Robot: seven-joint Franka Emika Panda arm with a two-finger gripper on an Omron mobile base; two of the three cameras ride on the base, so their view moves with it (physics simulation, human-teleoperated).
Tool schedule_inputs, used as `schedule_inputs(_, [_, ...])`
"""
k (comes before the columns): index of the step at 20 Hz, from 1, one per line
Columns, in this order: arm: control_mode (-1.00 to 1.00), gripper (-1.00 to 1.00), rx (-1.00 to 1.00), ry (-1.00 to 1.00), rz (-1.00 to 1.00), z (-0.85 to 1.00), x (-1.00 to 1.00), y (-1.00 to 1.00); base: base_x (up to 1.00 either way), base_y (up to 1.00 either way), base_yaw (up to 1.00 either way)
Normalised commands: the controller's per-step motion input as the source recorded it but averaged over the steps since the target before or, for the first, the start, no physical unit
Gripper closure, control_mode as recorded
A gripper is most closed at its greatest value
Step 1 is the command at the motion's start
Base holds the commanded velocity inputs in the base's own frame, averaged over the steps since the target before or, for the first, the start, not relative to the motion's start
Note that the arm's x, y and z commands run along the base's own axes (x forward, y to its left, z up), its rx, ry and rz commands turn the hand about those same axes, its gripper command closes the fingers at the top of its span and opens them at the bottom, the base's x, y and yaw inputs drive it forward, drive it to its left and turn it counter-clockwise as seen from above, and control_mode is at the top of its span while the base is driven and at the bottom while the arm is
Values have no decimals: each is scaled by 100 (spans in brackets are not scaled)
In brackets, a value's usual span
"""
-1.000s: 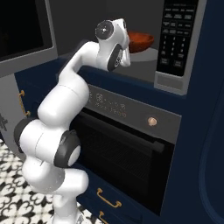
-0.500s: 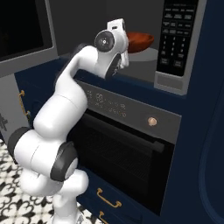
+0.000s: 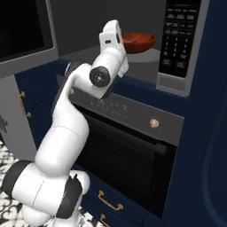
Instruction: Pick the potato from the sink and place it in the bowl. Then pick the bowl and place it in the microwave. Then close the microwave door and press the start button.
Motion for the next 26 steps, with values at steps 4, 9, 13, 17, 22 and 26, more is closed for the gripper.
schedule_inputs(4, [-100,-100,0,8,0,80,-100,26,0,0,0])
schedule_inputs(9, [-100,-100,1,18,0,43,-100,26,0,0,0])
schedule_inputs(13, [-100,-100,1,-6,0,-14,-100,58,0,0,0])
schedule_inputs(17, [-100,-100,15,-5,0,-6,-100,49,0,0,0])
schedule_inputs(22, [-100,-100,21,8,0,0,-100,45,0,0,0])
schedule_inputs(26, [-100,-100,11,30,4,0,-97,62,0,0,0])
